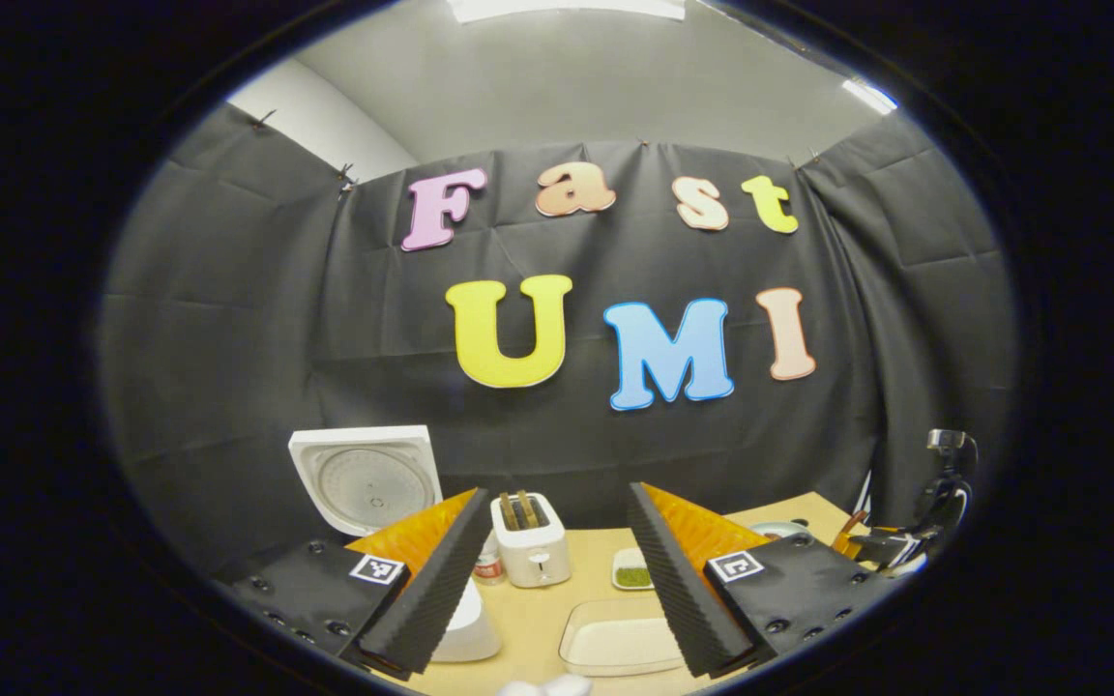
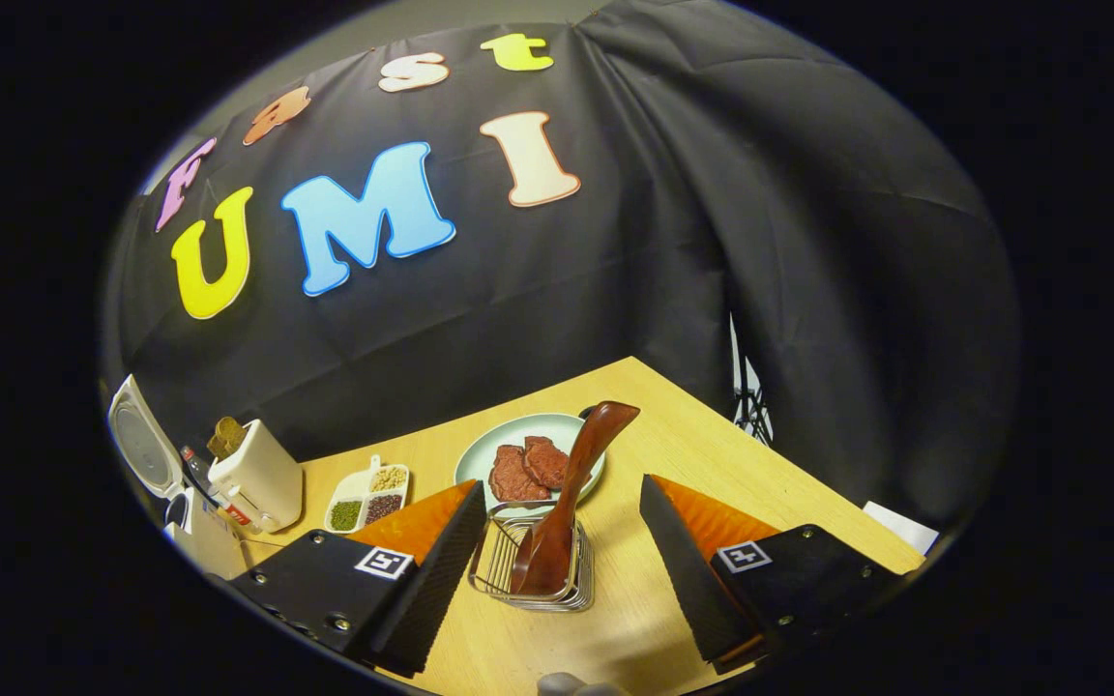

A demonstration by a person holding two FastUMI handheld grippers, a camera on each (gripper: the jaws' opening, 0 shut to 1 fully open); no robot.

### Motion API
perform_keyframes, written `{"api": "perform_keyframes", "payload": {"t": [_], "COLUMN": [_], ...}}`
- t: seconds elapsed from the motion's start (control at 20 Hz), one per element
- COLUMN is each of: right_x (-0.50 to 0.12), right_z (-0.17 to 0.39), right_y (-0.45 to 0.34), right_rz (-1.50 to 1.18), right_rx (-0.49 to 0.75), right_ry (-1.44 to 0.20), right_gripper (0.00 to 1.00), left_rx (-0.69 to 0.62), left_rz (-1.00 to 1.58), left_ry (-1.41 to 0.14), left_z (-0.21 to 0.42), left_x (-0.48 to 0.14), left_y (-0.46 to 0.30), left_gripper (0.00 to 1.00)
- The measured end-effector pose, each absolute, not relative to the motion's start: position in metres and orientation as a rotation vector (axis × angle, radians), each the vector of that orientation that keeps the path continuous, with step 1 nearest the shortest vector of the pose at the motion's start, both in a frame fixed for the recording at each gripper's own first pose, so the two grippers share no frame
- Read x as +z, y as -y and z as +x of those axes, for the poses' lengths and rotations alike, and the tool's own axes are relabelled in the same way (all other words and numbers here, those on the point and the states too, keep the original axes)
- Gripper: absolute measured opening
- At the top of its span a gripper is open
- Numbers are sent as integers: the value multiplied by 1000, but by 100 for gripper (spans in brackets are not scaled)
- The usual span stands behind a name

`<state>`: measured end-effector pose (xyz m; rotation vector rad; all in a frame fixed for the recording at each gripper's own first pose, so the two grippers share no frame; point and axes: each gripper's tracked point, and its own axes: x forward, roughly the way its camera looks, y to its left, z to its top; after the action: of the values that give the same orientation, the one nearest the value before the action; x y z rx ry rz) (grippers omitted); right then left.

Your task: Close the left gripper, press the button to open the rice cooker; take a wooden spoon from the chopstick holder with the right hand, scoop a spoonful of rice and pour it into the rice cooker, then put the wooden spoon back into the chopstick holder.

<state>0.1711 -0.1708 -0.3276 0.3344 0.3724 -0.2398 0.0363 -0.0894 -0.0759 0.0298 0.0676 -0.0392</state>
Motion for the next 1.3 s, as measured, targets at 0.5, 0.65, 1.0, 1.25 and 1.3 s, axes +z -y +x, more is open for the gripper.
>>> {"api": "perform_keyframes", "payload": {"t": [0.5,0.65,1.0,1.25,1.3], "right_x": [-362,-360,-363,-358,-353], "right_z": [232,235,237,238,237], "right_y": [184,184,185,181,182], "right_rz": [404,391,453,441,431], "right_rx": [-245,-241,-247,-240,-245], "right_ry": [-399,-396,-422,-427,-423], "right_gripper": [98,98,16,16,16], "left_rx": [-29,-35,-52,-54,-54], "left_rz": [29,30,31,39,39], "left_ry": [-128,-135,-142,-148,-148], "left_z": [50,52,58,61,62], "left_x": [-99,-101,-106,-112,-113], "left_y": [106,110,112,107,104], "left_gripper": [97,97,99,98,98]}}
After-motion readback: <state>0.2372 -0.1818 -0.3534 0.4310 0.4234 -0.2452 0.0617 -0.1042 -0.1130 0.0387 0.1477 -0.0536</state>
